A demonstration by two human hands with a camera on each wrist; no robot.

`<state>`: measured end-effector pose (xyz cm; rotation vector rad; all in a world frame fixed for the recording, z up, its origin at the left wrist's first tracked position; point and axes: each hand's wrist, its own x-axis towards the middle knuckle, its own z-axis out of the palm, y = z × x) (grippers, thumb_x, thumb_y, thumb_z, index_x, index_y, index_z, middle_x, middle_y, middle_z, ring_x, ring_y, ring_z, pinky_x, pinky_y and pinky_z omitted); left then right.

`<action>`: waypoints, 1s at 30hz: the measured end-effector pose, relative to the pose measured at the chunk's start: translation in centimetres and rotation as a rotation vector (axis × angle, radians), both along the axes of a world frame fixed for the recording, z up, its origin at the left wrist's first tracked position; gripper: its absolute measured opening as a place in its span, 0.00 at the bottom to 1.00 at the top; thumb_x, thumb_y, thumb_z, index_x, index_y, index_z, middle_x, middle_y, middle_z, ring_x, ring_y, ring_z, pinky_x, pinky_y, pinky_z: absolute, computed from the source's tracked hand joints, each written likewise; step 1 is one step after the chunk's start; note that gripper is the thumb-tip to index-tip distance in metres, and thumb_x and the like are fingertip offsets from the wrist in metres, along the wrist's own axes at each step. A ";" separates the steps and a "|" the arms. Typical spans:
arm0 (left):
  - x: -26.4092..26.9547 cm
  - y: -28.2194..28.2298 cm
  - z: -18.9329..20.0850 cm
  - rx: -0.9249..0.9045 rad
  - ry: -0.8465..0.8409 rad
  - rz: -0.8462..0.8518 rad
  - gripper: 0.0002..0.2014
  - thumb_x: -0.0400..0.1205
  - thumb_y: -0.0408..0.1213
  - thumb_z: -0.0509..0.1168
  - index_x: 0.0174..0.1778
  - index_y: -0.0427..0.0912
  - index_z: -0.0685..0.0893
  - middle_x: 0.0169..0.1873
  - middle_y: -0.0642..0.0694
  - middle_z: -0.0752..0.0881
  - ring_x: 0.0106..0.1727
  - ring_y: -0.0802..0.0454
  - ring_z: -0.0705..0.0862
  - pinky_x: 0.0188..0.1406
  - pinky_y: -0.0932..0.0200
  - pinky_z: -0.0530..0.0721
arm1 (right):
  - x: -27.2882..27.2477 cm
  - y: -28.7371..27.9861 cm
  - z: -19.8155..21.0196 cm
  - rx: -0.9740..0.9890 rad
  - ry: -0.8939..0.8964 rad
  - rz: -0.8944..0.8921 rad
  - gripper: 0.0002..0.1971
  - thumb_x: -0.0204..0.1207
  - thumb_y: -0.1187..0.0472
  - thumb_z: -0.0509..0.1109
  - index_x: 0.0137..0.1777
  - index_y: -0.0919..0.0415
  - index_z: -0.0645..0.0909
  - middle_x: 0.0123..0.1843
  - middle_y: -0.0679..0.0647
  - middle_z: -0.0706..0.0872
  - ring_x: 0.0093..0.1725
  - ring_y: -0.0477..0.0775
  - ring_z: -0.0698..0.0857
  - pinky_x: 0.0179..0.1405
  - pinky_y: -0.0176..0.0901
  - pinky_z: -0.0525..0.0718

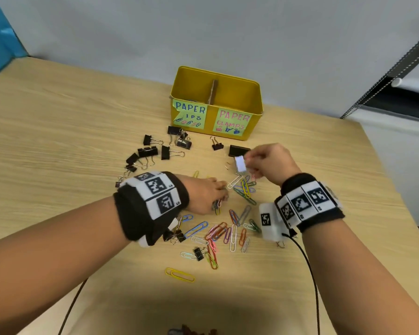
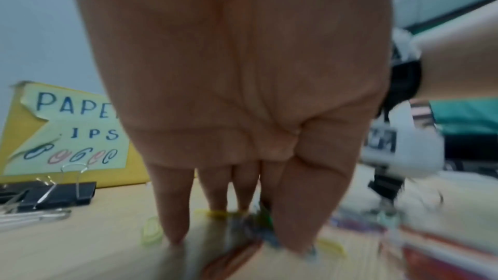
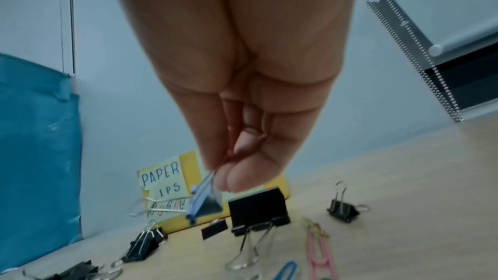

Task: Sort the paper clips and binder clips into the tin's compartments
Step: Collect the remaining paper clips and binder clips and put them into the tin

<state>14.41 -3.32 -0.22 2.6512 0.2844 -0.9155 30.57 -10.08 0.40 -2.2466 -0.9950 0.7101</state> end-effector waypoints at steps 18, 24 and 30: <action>1.8 0.6 -0.7 0.040 -0.100 0.081 0.39 0.79 0.27 0.54 0.81 0.53 0.42 0.83 0.48 0.38 0.84 0.43 0.39 0.81 0.39 0.48 | 0.0 -1.1 -1.3 -0.270 -0.318 0.057 0.16 0.77 0.68 0.58 0.60 0.66 0.83 0.60 0.65 0.84 0.60 0.63 0.82 0.57 0.41 0.76; 1.7 0.7 -0.7 0.085 -0.057 0.052 0.30 0.83 0.35 0.53 0.82 0.48 0.51 0.84 0.48 0.45 0.84 0.44 0.46 0.82 0.39 0.51 | -0.7 -1.7 -1.5 -0.399 -0.403 0.341 0.19 0.77 0.70 0.56 0.63 0.63 0.82 0.65 0.63 0.83 0.65 0.62 0.81 0.67 0.47 0.78; -1.3 2.5 -0.9 -0.047 -0.192 0.262 0.27 0.80 0.30 0.54 0.77 0.50 0.68 0.76 0.43 0.66 0.77 0.44 0.66 0.78 0.46 0.67 | -2.0 -3.0 -0.2 -0.319 -0.205 0.339 0.17 0.78 0.70 0.58 0.61 0.62 0.83 0.60 0.57 0.86 0.55 0.51 0.80 0.61 0.36 0.74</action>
